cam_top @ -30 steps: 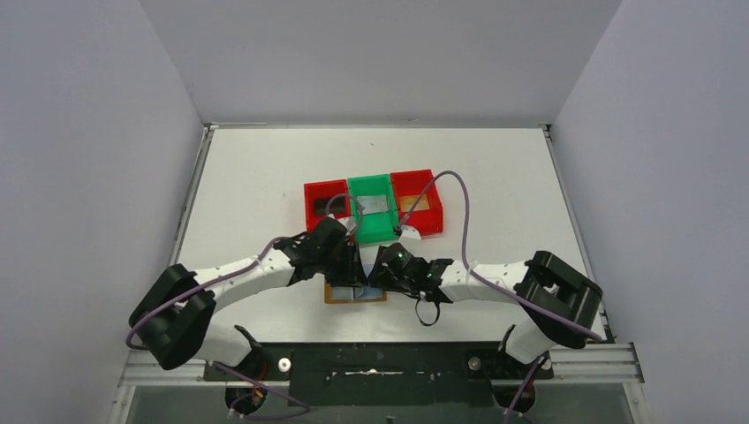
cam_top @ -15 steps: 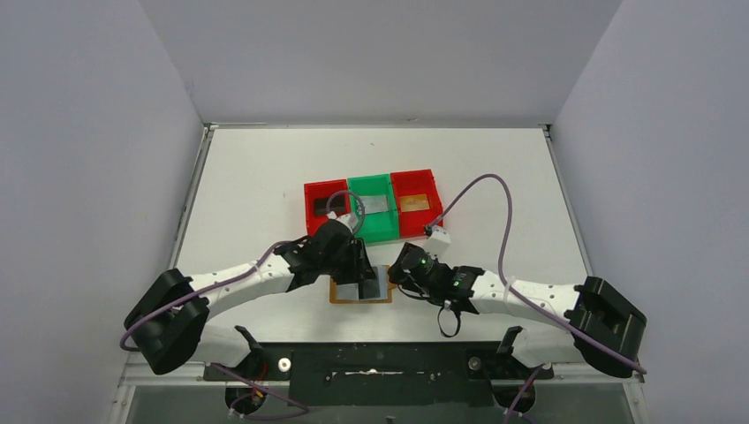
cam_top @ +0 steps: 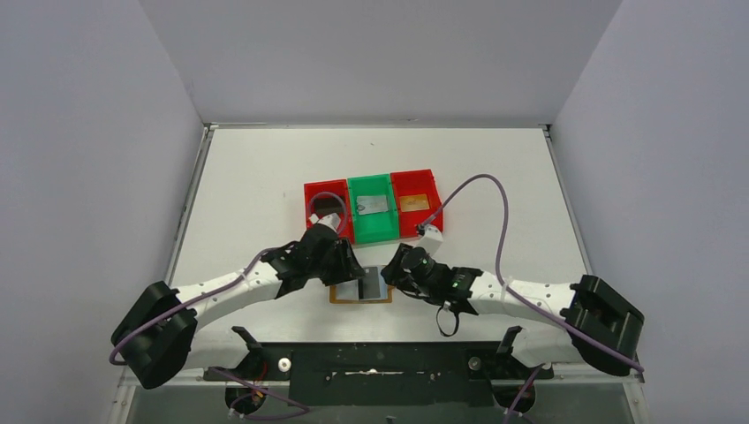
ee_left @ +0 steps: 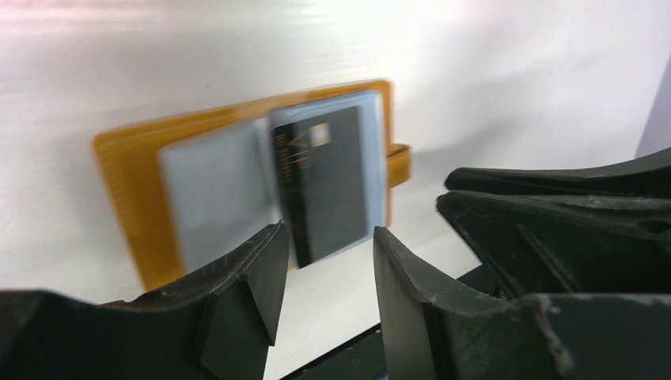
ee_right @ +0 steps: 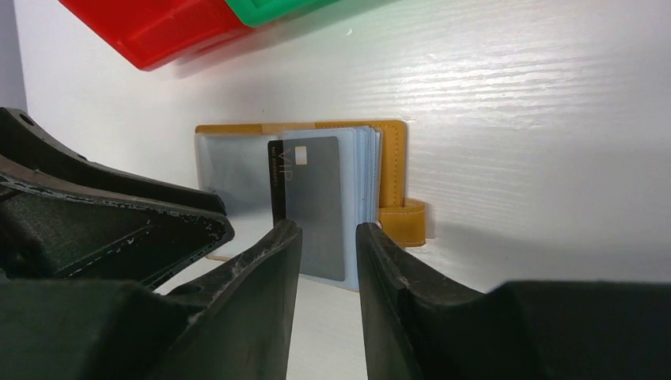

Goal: Take the credit cards out of the card holder

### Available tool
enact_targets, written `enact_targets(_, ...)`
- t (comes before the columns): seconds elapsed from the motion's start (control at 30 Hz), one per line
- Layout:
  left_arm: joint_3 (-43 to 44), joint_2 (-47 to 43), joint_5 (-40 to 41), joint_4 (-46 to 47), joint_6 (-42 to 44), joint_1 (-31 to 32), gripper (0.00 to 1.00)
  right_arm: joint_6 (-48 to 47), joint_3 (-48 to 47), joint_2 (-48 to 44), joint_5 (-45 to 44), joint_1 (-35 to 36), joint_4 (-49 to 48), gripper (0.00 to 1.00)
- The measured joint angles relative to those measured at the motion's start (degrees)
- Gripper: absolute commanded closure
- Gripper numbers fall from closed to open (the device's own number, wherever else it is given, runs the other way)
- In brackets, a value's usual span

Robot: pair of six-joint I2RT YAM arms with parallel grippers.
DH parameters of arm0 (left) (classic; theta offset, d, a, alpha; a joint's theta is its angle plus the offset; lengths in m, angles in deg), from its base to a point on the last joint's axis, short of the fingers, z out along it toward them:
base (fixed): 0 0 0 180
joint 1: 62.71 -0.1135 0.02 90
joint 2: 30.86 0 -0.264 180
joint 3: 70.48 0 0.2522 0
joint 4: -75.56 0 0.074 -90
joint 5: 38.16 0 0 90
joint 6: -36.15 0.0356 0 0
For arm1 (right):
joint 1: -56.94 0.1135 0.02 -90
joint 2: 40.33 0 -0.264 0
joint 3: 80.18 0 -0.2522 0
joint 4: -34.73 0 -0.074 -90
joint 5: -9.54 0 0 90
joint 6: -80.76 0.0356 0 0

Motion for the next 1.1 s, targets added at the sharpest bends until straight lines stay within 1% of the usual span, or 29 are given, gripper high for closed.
enact_targets(0.17, -6.51, -3.19, -1.60, 1.79, -2.08, -2.71, 0.55, -1.22, -1.75, 5.66, 3.32, 0.00, -1.29, 0.73)
enact_targets(0.3, -9.07, -4.39, -4.55, 4.85, -3.13, -4.50, 0.54, -1.88, -3.67, 8.68, 4.92, 0.02, -1.51, 0.75)
enact_targets(0.43, -9.35, -4.44, -6.64, 7.41, -3.34, -4.98, 0.54, -2.69, -6.27, 10.78, 5.77, 0.00, -0.22, 0.79)
enact_targets(0.63, -9.35, -3.21, -8.81, 9.73, -3.34, -4.98, 0.54, -3.43, -9.99, 14.10, 5.99, 0.00, 2.82, 0.79)
enact_targets(0.9, -9.38, -0.81, -9.33, 10.25, -3.34, -5.25, 0.53, -3.06, -10.49, 17.22, 6.23, -0.07, 5.51, 0.80)
enact_targets(1.03, -9.57, -0.46, -9.68, 11.52, -3.37, -5.25, 0.53, -2.01, -10.49, 17.25, 6.16, -0.07, 5.79, 0.84)
enact_targets(1.1, -9.68, 0.13, -9.92, 12.52, -3.41, -5.25, 0.53, -1.20, -10.47, 17.25, 5.95, -0.07, 6.08, 0.84)
